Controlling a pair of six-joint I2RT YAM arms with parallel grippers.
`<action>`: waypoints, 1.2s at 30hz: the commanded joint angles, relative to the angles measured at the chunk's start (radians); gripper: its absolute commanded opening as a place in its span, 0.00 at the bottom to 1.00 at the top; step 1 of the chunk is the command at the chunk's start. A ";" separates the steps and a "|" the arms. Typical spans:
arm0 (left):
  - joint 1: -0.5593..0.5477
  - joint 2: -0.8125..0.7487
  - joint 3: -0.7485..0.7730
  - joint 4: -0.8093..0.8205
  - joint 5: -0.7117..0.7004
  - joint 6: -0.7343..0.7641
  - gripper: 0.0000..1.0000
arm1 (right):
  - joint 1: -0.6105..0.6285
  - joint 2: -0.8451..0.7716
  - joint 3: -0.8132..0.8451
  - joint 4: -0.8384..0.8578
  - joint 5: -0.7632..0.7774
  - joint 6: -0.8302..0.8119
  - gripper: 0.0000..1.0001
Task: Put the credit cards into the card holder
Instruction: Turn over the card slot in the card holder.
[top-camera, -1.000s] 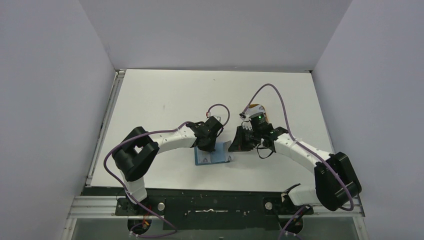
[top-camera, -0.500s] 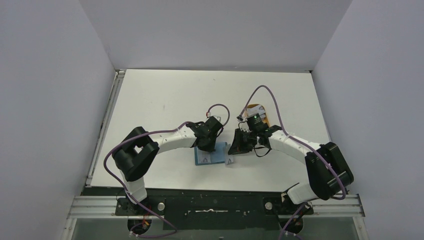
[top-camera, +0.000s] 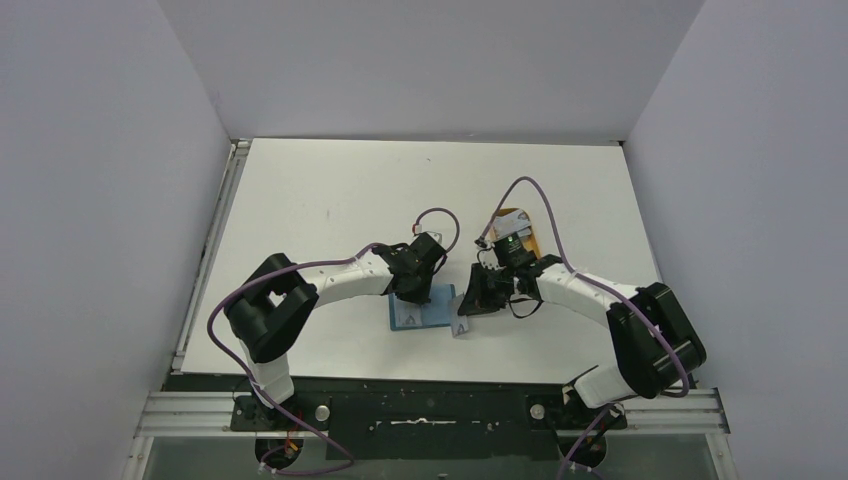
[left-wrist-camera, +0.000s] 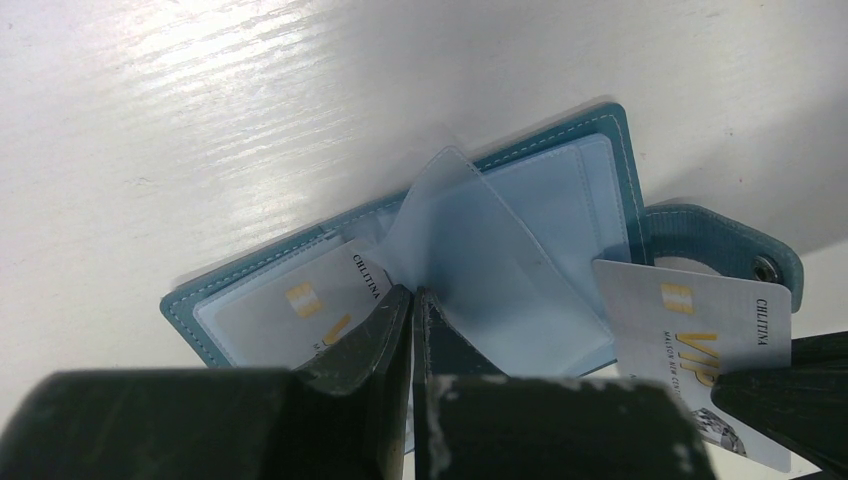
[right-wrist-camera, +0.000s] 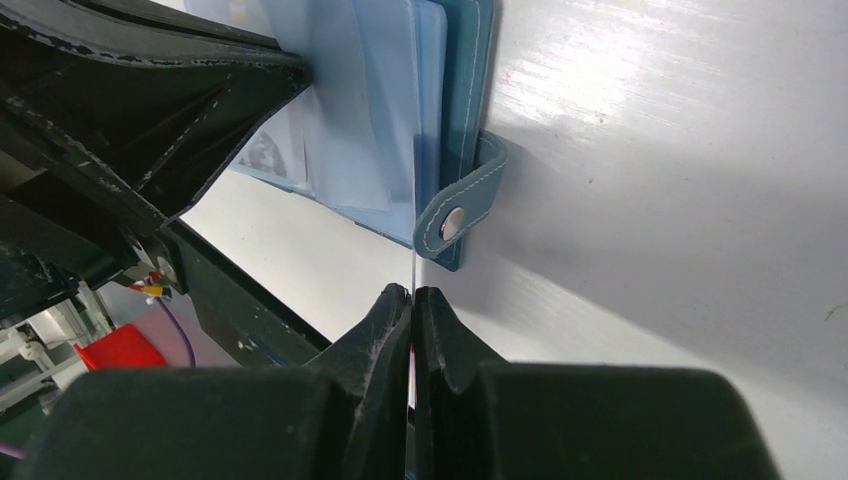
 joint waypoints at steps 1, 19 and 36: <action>-0.008 0.021 -0.021 -0.013 0.001 0.005 0.00 | 0.003 0.004 -0.003 0.060 -0.027 0.009 0.00; 0.004 -0.115 0.020 -0.095 0.015 0.002 0.45 | 0.067 0.117 0.032 0.206 -0.083 0.103 0.00; 0.054 -0.283 -0.035 -0.093 0.069 -0.049 0.66 | 0.128 0.060 0.091 0.161 -0.039 0.108 0.00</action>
